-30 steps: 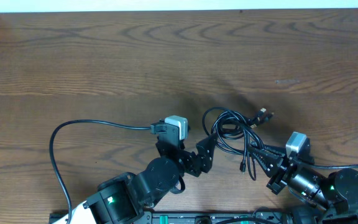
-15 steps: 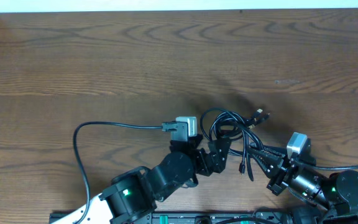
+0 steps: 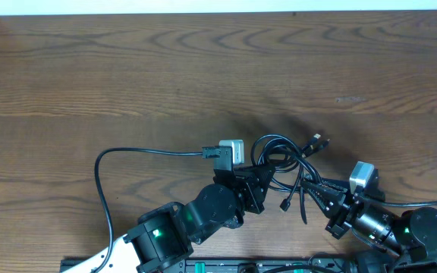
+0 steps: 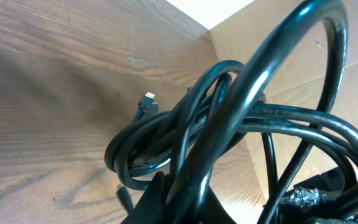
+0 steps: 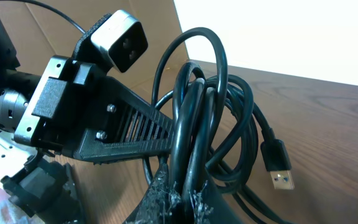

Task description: Untangle cables

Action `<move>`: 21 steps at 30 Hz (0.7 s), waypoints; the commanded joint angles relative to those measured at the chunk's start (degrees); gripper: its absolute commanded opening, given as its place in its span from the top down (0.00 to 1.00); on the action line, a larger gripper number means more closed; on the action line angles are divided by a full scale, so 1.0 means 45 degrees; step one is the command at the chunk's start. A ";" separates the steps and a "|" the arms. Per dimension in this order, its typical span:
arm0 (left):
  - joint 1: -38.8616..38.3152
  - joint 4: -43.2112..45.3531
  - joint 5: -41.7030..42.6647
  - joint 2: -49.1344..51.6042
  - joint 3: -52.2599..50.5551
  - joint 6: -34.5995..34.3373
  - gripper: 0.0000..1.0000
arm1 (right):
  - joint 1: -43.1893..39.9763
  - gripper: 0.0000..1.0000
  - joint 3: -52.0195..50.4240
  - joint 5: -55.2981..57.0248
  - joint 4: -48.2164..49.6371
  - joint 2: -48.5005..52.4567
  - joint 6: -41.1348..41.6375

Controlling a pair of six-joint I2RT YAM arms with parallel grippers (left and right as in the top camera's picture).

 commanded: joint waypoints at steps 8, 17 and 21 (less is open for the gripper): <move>0.0029 0.1151 -0.0330 -0.0024 0.0282 0.3075 0.92 | -0.0005 0.59 0.0083 0.0287 -0.0355 -0.0053 -0.0146; 0.0029 0.1860 -0.0321 -0.0034 0.0282 0.7334 0.93 | -0.0005 0.01 0.0083 0.1574 -0.1103 -0.0053 -0.0146; 0.0029 0.1923 -0.0107 -0.0039 0.0282 0.7781 0.92 | -0.0005 0.01 0.0083 0.2108 -0.1307 -0.0053 -0.0141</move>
